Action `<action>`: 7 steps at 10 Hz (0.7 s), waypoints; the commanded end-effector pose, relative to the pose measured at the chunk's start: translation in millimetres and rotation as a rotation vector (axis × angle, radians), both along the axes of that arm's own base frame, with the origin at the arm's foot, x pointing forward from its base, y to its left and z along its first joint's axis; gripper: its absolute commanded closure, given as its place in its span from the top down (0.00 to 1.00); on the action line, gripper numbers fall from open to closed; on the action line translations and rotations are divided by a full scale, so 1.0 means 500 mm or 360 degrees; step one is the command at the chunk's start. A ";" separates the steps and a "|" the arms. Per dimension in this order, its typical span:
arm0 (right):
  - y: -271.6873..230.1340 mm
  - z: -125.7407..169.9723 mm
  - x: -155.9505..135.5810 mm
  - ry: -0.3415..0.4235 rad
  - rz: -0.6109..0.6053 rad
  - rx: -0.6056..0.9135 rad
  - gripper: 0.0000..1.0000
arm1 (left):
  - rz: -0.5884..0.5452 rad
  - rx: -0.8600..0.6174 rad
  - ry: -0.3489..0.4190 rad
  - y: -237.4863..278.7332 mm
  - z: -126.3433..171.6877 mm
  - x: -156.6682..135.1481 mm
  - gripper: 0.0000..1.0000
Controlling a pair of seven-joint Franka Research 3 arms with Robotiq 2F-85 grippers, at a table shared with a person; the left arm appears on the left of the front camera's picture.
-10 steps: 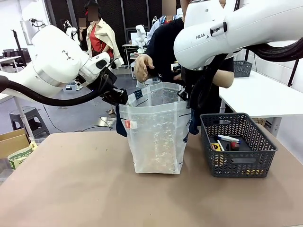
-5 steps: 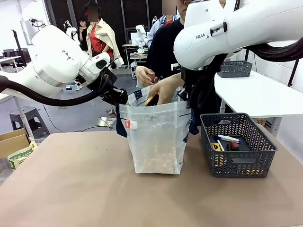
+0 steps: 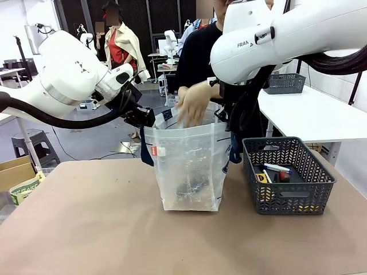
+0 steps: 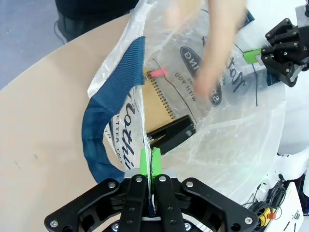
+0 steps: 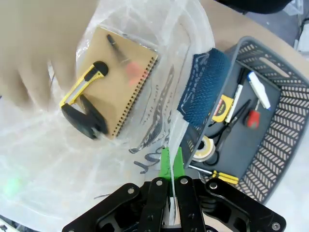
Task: Transfer purchased items from the store into the shopping bag.
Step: Move the Reusable shopping bag to the right side of the table.
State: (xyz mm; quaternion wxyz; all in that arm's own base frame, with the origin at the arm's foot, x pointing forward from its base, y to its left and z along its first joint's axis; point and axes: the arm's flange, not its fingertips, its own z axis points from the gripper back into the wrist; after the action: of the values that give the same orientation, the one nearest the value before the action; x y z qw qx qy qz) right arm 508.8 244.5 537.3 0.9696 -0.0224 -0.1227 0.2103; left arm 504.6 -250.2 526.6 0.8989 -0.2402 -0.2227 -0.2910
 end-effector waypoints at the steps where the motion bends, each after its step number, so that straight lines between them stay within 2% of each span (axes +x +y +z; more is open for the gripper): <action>1: -0.003 0.000 0.002 0.0006 -0.0011 -0.0001 0.00 | 0.0007 -0.0003 -0.0015 0.002 0.005 0.000 0.00; 7: -0.003 0.000 0.002 0.0006 -0.0011 -0.0001 0.00 | 0.0007 -0.0003 -0.0015 0.002 0.005 0.000 0.00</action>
State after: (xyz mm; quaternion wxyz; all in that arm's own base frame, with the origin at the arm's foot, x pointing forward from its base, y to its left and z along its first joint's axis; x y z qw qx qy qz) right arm 508.8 244.5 537.1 0.9697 -0.0225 -0.1223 0.2103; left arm 504.6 -250.3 526.4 0.8989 -0.2402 -0.2225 -0.2911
